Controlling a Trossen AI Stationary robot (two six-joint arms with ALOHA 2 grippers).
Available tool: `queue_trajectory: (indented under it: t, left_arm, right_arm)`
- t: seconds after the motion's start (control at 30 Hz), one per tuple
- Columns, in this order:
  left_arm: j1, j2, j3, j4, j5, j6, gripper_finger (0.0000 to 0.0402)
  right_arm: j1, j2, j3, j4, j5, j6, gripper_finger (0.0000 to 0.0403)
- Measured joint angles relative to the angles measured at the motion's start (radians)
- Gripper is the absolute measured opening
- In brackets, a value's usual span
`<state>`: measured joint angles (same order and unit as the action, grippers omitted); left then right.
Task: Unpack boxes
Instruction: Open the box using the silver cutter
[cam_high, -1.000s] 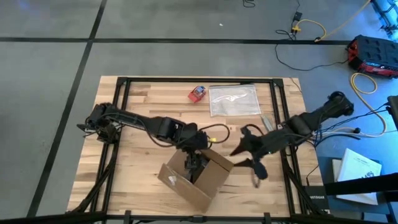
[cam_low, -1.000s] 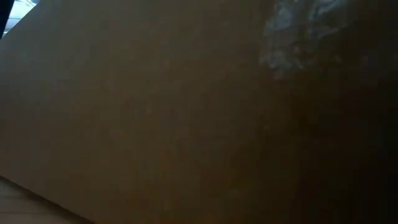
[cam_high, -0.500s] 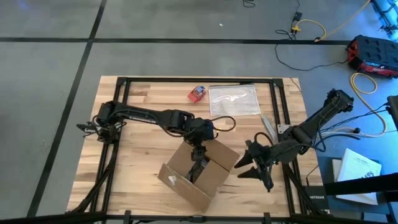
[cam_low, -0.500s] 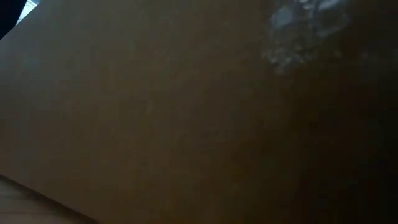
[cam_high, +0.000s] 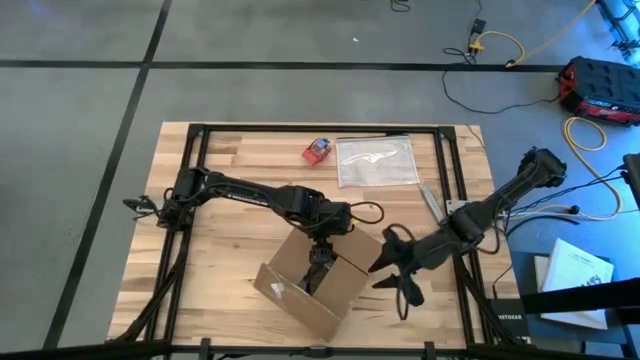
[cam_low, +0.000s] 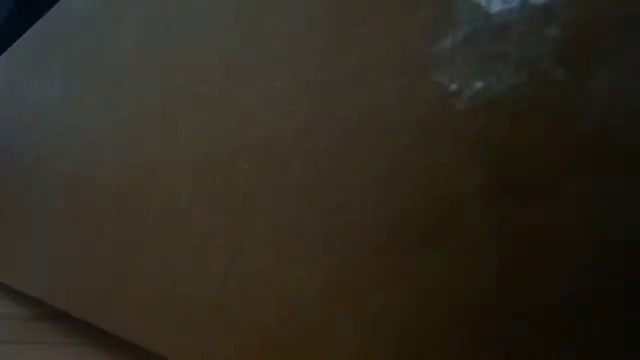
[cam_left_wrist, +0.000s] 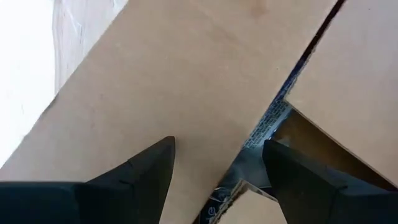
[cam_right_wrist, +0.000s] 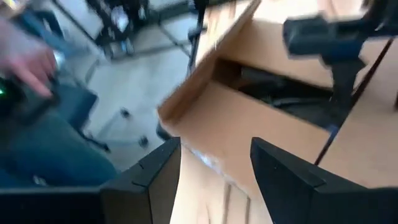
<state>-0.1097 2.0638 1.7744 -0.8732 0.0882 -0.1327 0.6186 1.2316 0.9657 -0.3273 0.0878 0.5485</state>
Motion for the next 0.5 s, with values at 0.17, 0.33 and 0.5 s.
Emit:
queue_trajectory:
  t: [0.17,0.33,0.5]
  left_arm:
    - [-0.001,0.021,0.0,-0.001,0.001,0.046,0.0234]
    - [-0.019,0.047,0.0,0.004,-0.024,0.137,0.0234]
    - [-0.052,0.056,0.0,0.02,-0.149,0.221,0.0234]
  right_arm:
    - [-0.015,0.032,0.0,-0.038,-0.039,-0.006,0.0181]
    - [-0.019,0.04,0.0,-0.047,-0.04,-0.005,0.0181]
    - [-0.02,0.041,0.0,-0.046,-0.028,-0.002,0.0181]
